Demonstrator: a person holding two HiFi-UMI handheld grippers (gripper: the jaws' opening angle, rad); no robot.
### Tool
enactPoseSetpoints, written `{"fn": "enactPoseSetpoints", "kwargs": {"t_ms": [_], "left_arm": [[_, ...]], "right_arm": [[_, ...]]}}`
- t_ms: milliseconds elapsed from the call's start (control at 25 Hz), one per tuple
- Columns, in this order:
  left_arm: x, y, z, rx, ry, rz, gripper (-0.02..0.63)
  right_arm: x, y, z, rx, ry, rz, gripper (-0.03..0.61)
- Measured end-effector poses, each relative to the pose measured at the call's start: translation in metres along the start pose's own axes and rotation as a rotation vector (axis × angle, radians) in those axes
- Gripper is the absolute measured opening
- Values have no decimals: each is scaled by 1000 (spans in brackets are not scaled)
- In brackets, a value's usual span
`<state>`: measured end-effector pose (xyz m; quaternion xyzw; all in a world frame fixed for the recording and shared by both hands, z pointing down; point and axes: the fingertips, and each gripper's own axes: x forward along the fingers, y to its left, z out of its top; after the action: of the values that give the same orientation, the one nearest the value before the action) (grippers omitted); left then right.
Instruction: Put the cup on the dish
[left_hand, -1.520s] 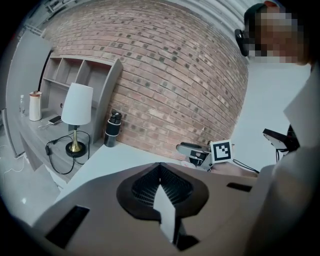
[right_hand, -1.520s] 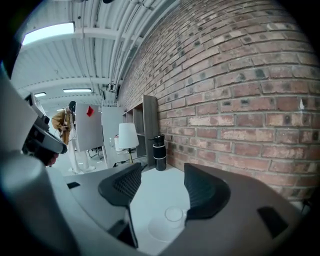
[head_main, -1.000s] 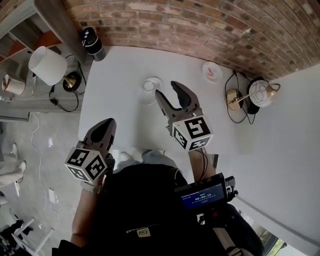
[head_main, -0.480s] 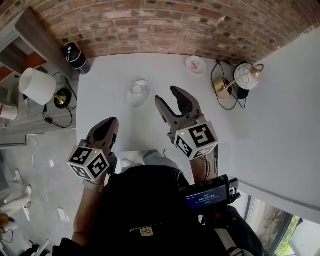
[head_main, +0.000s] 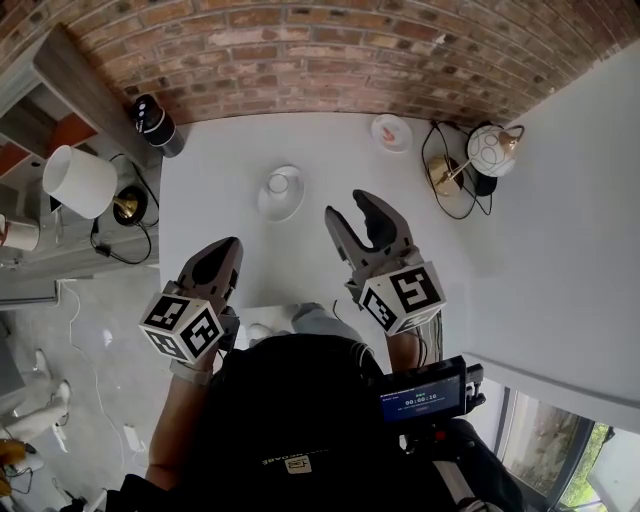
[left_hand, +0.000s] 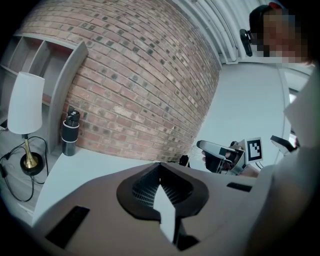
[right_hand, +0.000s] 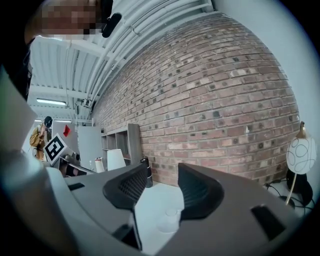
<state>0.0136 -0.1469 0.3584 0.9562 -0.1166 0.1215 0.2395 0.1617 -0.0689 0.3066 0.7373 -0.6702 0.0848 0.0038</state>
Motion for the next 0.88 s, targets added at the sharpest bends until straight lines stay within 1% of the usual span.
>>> {"fn": "enactPoseSetpoints", "kwargs": {"t_ms": [40,160,560,880], "left_arm": [[-1,1,0,0,0,1,5],[-3,3,2,-1,-2,5,5],[-4,7,-1,-5,6,19,5],[-5,12,2,-19,-7,29,5]], "right_arm": [[0,0,-1,3,0,-3,191],[0,2,-2,16,0,-4,189],[5,1,-8,27,15,-1,188],[9,0,-13,32,28,1,188]]}}
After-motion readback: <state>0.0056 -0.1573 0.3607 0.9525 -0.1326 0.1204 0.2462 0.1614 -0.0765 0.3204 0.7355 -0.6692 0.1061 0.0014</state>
